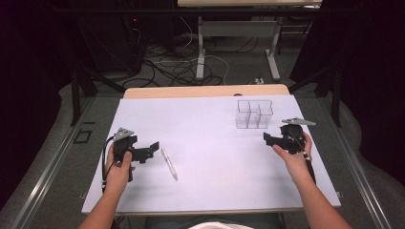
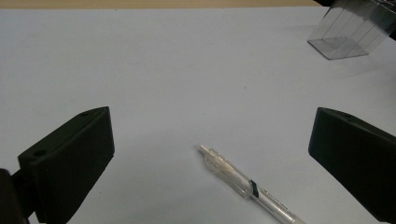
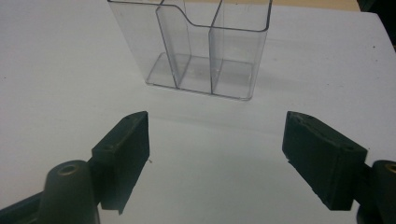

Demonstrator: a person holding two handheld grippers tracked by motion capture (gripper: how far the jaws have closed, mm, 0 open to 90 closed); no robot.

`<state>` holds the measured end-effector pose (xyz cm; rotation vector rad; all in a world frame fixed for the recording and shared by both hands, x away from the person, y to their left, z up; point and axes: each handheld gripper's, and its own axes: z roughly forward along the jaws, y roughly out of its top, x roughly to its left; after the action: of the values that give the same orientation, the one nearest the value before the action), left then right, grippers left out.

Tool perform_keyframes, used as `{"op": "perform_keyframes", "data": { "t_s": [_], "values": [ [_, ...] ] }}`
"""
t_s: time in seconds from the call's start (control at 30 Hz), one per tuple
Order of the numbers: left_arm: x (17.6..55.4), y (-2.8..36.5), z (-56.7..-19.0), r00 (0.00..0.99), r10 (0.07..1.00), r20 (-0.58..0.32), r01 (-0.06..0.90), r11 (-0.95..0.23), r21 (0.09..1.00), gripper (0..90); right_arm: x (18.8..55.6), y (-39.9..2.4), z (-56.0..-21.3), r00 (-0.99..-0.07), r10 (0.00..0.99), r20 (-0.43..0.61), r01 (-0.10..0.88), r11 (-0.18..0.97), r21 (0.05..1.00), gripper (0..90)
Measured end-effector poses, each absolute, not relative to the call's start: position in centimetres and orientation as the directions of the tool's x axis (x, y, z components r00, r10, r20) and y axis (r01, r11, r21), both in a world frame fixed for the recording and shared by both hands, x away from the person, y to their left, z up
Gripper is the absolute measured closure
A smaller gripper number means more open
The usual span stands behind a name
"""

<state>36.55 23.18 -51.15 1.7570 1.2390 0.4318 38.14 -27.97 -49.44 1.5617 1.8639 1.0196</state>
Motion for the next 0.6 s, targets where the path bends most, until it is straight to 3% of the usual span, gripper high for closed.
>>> {"op": "perform_keyframes", "data": {
  "t_s": [0.6],
  "values": [
    [36.6, 23.0, -51.3, 0.434, 0.874, -0.218, 0.561, -0.072, 0.825, 0.3, 39.8, -27.6, -48.3, -0.215, 0.975, 0.056, 0.614, 0.090, 0.784, 29.3]
  ]
}}
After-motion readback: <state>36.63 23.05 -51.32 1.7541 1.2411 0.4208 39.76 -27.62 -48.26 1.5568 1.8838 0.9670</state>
